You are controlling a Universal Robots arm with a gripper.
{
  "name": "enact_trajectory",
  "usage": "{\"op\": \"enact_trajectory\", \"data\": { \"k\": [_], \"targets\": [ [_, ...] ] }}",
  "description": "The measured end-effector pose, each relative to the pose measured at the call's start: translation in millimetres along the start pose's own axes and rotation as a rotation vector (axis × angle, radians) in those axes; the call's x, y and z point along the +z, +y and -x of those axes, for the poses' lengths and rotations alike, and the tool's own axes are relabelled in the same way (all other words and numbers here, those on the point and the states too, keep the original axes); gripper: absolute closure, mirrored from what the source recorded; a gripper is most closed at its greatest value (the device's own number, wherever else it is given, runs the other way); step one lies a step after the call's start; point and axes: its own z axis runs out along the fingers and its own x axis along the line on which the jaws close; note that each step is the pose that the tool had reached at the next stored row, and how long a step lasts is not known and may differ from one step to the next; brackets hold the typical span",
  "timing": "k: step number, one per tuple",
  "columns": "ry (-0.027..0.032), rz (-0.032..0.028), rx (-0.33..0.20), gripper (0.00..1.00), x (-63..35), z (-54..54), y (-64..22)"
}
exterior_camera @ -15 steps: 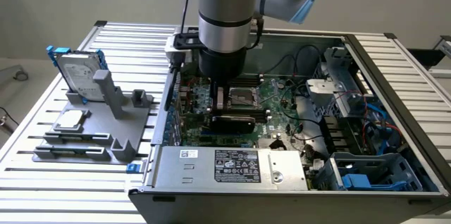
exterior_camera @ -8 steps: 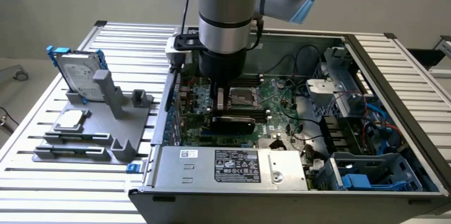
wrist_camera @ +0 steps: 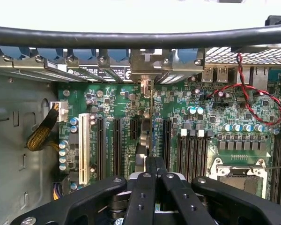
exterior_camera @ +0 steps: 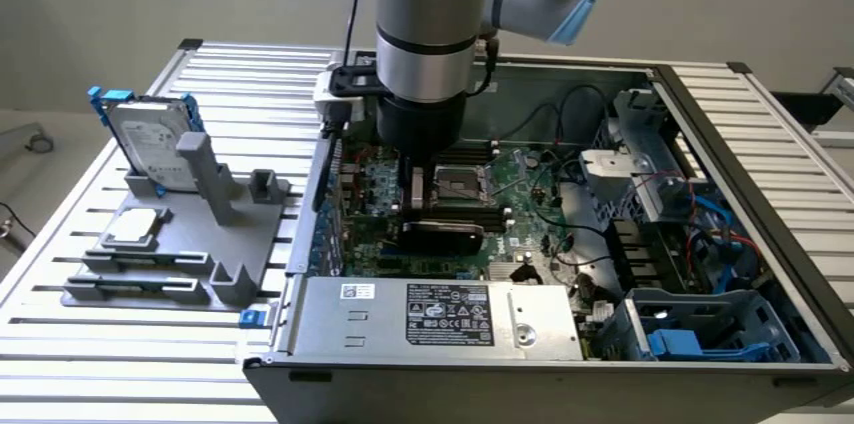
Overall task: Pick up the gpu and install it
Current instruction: 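Press down on the gpu until it lock into place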
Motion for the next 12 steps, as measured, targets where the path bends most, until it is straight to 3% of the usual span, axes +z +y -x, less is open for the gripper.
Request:
{"op": "enact_trajectory", "data": {
  "k": [1, 3, 6, 9, 12],
  "targets": [
    [-0.0019, -0.0003, 0.000, 0.89, -2.0, 0.2, 0.0],
    [0.0012, 0.0028, 0.000, 0.89, -10.0, -0.1, 0.2],
    [0.0009, 0.0044, 0.000, 0.89, -18.4, 0.0, 0.6],
    [0.0010, 0.0065, 0.000, 0.89, -19.3, 0.1, 2.9],
    [0.0004, 0.0158, 0.000, 0.89, -19.4, 0.2, 6.6]
  ]
}}
